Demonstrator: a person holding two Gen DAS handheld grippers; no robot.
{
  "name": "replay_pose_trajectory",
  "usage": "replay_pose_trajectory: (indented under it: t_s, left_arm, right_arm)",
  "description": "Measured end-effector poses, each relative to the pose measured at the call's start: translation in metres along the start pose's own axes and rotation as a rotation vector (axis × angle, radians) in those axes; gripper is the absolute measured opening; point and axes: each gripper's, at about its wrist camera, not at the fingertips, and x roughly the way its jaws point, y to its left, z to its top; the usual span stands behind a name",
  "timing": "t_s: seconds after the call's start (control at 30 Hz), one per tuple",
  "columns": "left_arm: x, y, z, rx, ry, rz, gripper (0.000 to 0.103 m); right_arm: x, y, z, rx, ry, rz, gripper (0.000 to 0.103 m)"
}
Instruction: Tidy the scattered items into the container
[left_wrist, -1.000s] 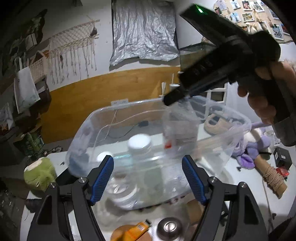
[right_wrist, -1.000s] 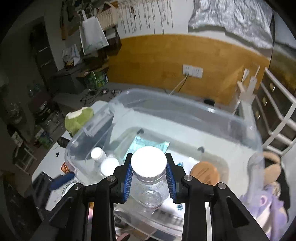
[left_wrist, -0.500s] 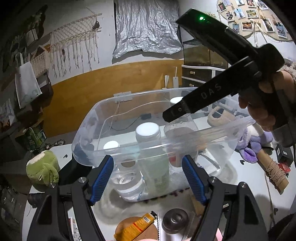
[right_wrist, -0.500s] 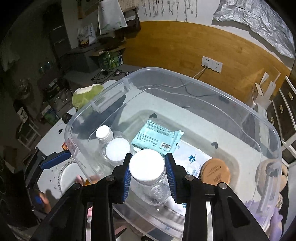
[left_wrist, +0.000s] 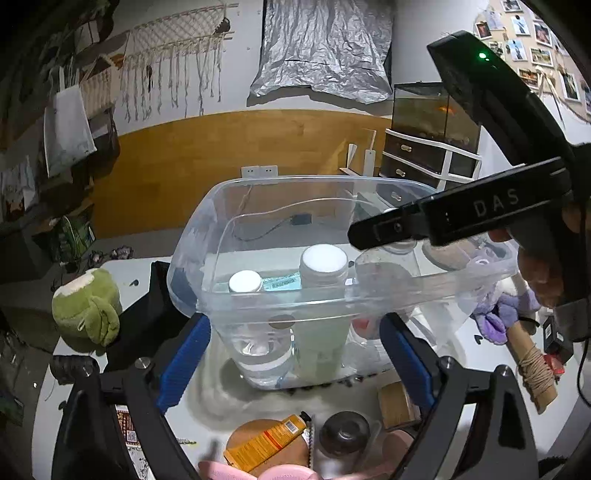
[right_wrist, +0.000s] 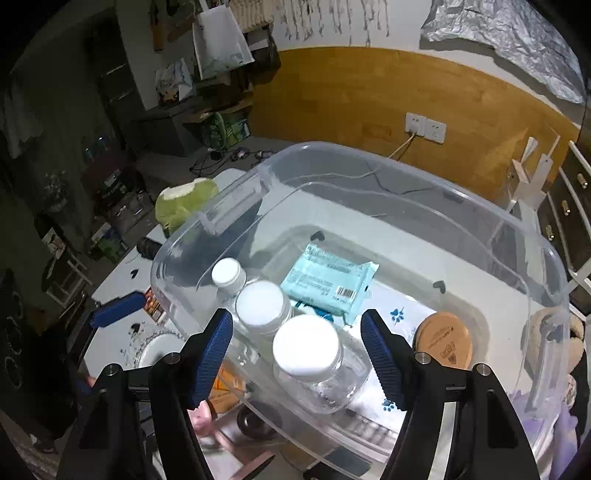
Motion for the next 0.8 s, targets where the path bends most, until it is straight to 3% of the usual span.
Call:
replay_pose_trajectory:
  t_s: [0.23,0.27,0.33,0.37,0.63,0.73,0.8]
  left_arm:
    - [-0.008,0.001,0.002,-0.018,0.007,-0.002,0.094]
    - [-0.01,0.0,0.003,-0.019,0.006,-0.002,0.094]
    - [-0.012,-0.001,0.003,-0.016,0.006,0.0,0.094]
    - [-0.014,-0.001,0.003,-0.017,0.006,0.003,0.094]
    - [-0.03,-0.008,0.0,-0.041,0.01,0.028,0.094]
    - [-0.037,-0.012,-0.004,-0.075,0.022,0.05,0.094]
    - [-0.042,-0.015,-0.006,-0.093,0.028,0.062,0.101]
  right_arm:
    - [-0.026,0.0,0.008,0.06,-0.103,0.0,0.073]
    - [-0.031,0.001,0.009,0.066,-0.123,-0.004,0.075]
    - [-0.043,0.004,0.009,0.08,-0.167,-0.01,0.097]
    - [-0.049,0.005,0.008,0.088,-0.192,-0.012,0.099]
    - [-0.087,0.01,-0.008,0.192,-0.319,-0.032,0.103]
    - [-0.099,0.014,-0.028,0.242,-0.361,-0.071,0.103]
    - [-0.104,0.019,-0.042,0.253,-0.369,-0.095,0.103]
